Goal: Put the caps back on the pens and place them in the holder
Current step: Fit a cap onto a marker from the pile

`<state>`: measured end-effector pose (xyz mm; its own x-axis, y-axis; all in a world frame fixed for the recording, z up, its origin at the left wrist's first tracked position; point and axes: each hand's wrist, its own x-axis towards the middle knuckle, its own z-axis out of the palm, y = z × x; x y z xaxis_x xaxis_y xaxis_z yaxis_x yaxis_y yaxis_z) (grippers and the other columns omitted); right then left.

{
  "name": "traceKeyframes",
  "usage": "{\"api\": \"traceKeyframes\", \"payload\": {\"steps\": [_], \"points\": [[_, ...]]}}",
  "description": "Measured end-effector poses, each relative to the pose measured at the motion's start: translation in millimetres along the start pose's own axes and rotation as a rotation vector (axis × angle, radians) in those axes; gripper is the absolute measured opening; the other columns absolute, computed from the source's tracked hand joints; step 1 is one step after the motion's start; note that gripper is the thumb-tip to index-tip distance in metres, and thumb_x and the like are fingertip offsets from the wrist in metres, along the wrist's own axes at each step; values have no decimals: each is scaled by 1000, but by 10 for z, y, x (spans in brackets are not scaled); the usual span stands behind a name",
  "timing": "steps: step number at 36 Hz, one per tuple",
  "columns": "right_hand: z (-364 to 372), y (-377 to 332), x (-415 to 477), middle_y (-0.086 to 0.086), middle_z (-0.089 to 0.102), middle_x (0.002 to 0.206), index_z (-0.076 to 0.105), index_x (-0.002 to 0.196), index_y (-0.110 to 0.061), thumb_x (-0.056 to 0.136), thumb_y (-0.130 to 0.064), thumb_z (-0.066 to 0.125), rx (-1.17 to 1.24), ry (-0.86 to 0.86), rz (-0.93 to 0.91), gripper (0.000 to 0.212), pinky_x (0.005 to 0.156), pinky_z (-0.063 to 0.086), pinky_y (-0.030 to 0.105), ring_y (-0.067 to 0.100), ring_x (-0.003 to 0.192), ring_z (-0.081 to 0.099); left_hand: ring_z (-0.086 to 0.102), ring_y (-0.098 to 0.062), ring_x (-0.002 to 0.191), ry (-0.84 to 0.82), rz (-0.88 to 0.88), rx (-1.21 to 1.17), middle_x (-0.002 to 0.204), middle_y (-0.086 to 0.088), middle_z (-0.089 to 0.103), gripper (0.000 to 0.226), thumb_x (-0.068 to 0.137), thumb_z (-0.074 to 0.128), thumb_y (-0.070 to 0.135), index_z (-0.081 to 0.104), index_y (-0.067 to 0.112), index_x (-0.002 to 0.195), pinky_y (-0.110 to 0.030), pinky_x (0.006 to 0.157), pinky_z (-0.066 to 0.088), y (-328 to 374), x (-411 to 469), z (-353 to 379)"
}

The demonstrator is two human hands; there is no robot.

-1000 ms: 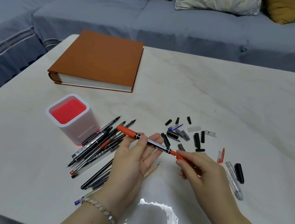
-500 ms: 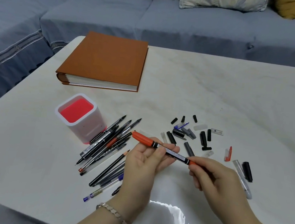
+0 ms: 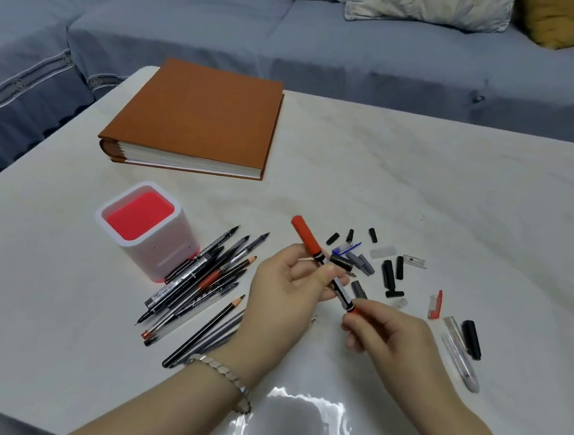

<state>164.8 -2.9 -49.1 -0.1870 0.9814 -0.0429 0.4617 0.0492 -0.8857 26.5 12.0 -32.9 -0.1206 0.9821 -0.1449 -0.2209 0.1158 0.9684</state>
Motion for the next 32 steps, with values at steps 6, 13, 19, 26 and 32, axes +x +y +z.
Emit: {"api": "traceKeyframes", "payload": {"steps": [6, 13, 19, 26, 32], "points": [[97, 29, 118, -7, 67, 82, 47, 93, -49, 88, -24, 55, -228, -119, 31, 27, 65, 37, 11, 2, 73, 55, 64, -12, 73, -29, -7, 480, 75, 5, 69, 7, 81, 66, 24, 66, 18, 84, -27, 70, 54, -14, 68, -271], [127, -90, 714, 8, 63, 69, 61, 84, -8, 88, -13, 50, -415, 19, 18, 13, 54, 35, 20, 21, 59, 50, 52, -21, 100, 187, 186, 1404, 103, 0, 57, 22, 85, 57, 29, 62, 15, 101, -32, 71, 42, -27, 74, -1047], [457, -93, 1310, 18, 60, 83, 60, 85, 2, 86, -7, 43, -627, -12, 66, 19, 54, 34, 29, 31, 72, 50, 53, -20, 95, 198, 55, 1510, 102, 1, 55, 19, 86, 54, 33, 58, 16, 94, -28, 62, 35, -103, 47, -1227], [496, -50, 1171, 17, 59, 101, 60, 103, 1, 89, -13, 48, -624, -25, 45, 23, 72, 44, 35, 33, 93, 56, 54, -22, 95, 207, -5, 1537, 101, -2, 55, 19, 88, 52, 32, 56, 15, 95, -30, 65, 38, -151, 87, -1237], [53, 129, 635, 3, 57, 85, 65, 105, -14, 89, -17, 50, -578, 37, 13, 23, 61, 33, 27, 15, 76, 47, 56, -28, 90, 158, 23, 1693, 95, -10, 58, 18, 87, 56, 25, 56, 8, 88, -31, 59, 37, -90, 130, -1170]]}}
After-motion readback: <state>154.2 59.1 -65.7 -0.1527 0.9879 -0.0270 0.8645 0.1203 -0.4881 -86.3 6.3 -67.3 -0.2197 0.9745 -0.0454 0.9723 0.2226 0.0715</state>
